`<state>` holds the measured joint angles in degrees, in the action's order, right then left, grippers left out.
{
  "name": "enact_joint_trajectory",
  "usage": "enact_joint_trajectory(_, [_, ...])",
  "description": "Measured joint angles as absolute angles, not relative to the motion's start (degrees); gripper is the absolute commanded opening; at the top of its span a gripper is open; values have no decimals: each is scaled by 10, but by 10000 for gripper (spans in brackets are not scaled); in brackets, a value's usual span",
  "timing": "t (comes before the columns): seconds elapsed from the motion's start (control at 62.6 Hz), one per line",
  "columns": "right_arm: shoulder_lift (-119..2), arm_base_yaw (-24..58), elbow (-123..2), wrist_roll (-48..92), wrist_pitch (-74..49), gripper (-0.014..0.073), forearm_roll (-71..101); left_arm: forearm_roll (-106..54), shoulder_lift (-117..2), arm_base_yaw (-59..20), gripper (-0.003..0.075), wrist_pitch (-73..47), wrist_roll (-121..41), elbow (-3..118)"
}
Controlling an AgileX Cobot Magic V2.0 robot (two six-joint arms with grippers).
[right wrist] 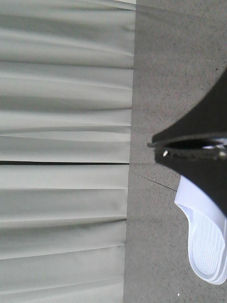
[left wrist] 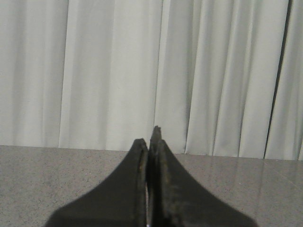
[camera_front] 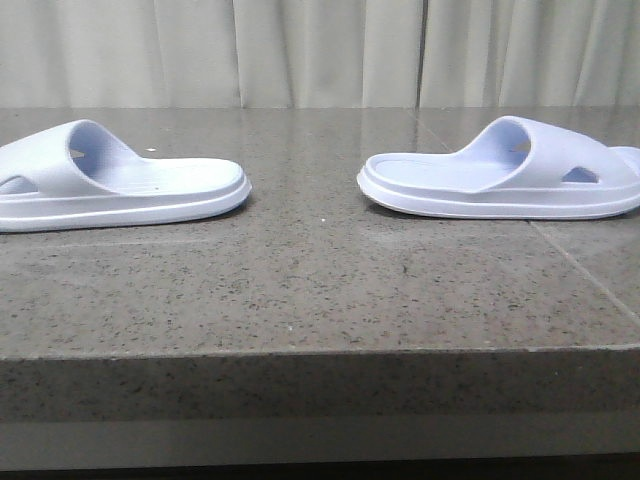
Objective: Insert blue slippers together front up
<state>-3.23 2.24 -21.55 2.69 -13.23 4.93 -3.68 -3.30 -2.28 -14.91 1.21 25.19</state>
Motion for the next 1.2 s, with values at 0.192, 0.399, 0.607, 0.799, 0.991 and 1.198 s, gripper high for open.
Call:
enact_joint_trajectory(0.192, [-143,22,-330,27,-238,-68,49,-37,-120,-23,-20,-245,12,366])
enact_joint_trajectory(0.399, [-246,22,-366,27,-313,-68,49,-36,-205,-23,-20,-303,12,395])
enact_joint_trajectory(0.607, [-306,22,-366,27,-354,-68,49,-35,-259,-23,-20,-320,12,392])
enact_joint_trajectory(0.799, [-335,22,-366,27,-366,-68,49,-35,-292,-23,-20,-334,12,390])
enact_joint_trajectory(0.991, [-339,22,-366,27,-368,50,49,-21,-323,-23,78,-362,12,390])
enact_joint_trajectory(1.198, [-339,22,-366,27,-377,486,49,0,-356,-23,535,-384,12,390])
